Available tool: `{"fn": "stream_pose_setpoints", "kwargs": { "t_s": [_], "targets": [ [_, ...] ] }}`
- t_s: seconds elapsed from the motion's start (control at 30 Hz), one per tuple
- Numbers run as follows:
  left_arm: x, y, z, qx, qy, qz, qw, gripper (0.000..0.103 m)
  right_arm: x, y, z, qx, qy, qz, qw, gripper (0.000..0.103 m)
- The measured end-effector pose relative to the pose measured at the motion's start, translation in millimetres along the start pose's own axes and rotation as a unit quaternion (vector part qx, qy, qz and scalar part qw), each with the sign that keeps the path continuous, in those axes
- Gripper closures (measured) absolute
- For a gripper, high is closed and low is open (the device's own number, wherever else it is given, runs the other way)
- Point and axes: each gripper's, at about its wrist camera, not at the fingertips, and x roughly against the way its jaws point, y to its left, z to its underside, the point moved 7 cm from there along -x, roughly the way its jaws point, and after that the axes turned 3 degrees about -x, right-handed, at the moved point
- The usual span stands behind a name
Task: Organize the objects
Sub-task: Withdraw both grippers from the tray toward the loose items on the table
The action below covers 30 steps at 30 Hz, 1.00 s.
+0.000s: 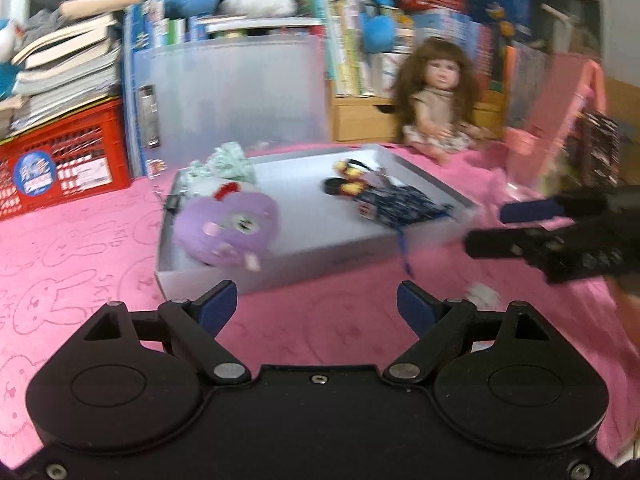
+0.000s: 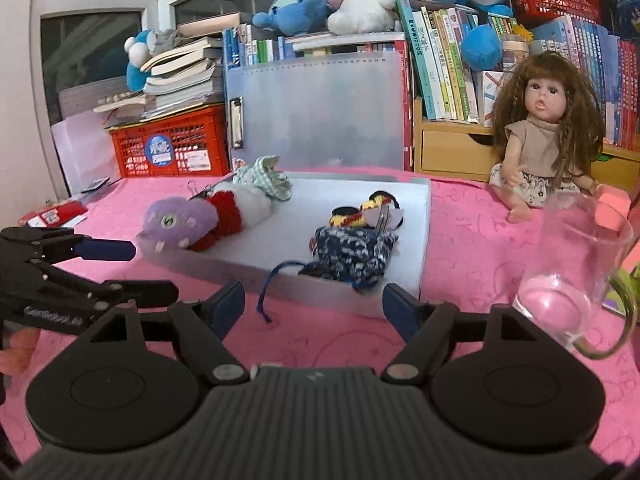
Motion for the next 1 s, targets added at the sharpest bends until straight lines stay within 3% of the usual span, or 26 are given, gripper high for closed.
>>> {"fn": "stream_pose_setpoints", "kwargs": {
  "t_s": [0.43, 0.77, 1.0],
  "targets": [
    [66.1, -67.1, 44.8, -0.075, -0.001, 0.103, 0.9919, 0.015, 20.0, -1.9, 30.7, -0.005, 0.014, -0.006, 1.0, 0.017],
    [86.5, -107.6, 70.0, -0.109, 0.003, 0.161, 0.9809, 0.015, 13.6, 14.2, 47.3, 0.018, 0.03, -0.013, 0.999, 0.016],
    [79.6, -121.6, 77.6, -0.102, 0.008, 0.178, 0.9786, 0.026, 12.2, 17.0, 54.3, 0.014, 0.043, -0.012, 0.999, 0.016]
  ]
}}
